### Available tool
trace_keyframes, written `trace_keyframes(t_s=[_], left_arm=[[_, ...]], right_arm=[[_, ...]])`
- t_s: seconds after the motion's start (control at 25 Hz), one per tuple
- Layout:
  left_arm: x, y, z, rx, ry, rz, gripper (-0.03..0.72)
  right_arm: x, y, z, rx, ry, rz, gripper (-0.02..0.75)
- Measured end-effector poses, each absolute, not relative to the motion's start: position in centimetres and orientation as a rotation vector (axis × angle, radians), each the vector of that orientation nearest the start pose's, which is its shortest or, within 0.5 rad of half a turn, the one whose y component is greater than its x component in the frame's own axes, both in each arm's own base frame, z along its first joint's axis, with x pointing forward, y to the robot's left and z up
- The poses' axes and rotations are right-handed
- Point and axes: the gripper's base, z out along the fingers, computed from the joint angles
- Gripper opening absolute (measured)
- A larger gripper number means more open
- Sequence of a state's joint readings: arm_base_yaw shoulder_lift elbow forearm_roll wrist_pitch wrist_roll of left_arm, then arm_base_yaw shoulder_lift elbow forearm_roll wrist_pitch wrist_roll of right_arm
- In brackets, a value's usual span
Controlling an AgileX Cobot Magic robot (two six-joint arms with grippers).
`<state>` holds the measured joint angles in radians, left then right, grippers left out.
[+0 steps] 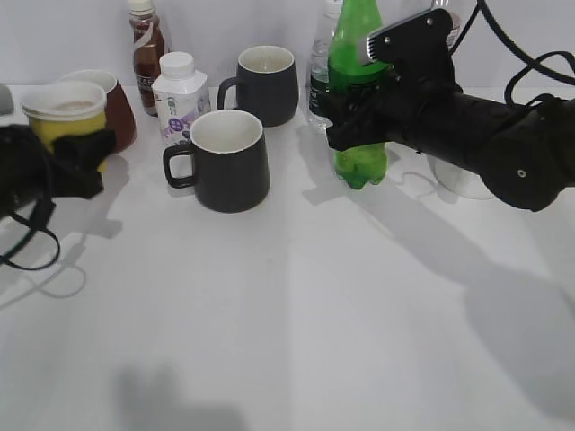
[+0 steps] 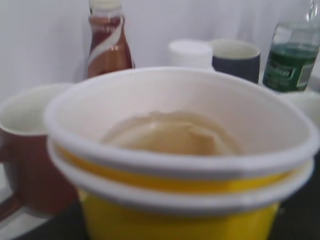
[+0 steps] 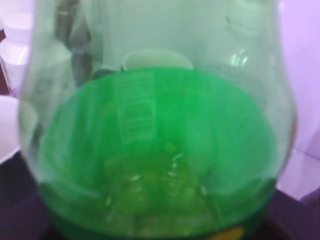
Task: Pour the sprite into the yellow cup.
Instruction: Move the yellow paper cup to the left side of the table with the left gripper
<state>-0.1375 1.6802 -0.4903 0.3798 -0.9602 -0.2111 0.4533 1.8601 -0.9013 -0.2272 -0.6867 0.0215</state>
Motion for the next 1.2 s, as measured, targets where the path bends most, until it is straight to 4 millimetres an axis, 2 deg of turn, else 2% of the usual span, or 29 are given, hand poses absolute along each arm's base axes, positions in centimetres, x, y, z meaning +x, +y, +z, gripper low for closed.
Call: trace_keyframes(t_s=[0.24, 0.44, 0.76, 1.04, 1.2], left_arm=[[29.0, -6.7, 13.6, 0.324, 1.688, -0.369, 0.348], [29.4, -6.6, 10.4, 0.299, 1.763, -0.373, 0.348], [30.3, -6.7, 10.1, 0.291, 1.735, -0.376, 0.358], [30.3, -6.7, 9.9, 0.295, 1.756, -0.37, 0.54], [30.1, -6.7, 9.9, 0.301, 1.759, -0.374, 0.568]], right_arm=[[34.0, 17.9, 18.7, -0.606, 1.668, 0.343, 0.447], [34.1, 17.9, 19.1, -0.594, 1.636, 0.353, 0.447], [34.1, 17.9, 19.1, -0.59, 1.63, 0.355, 0.447], [34.1, 17.9, 19.1, -0.589, 1.628, 0.356, 0.447], [34.1, 18.0, 19.4, -0.581, 1.597, 0.364, 0.447]])
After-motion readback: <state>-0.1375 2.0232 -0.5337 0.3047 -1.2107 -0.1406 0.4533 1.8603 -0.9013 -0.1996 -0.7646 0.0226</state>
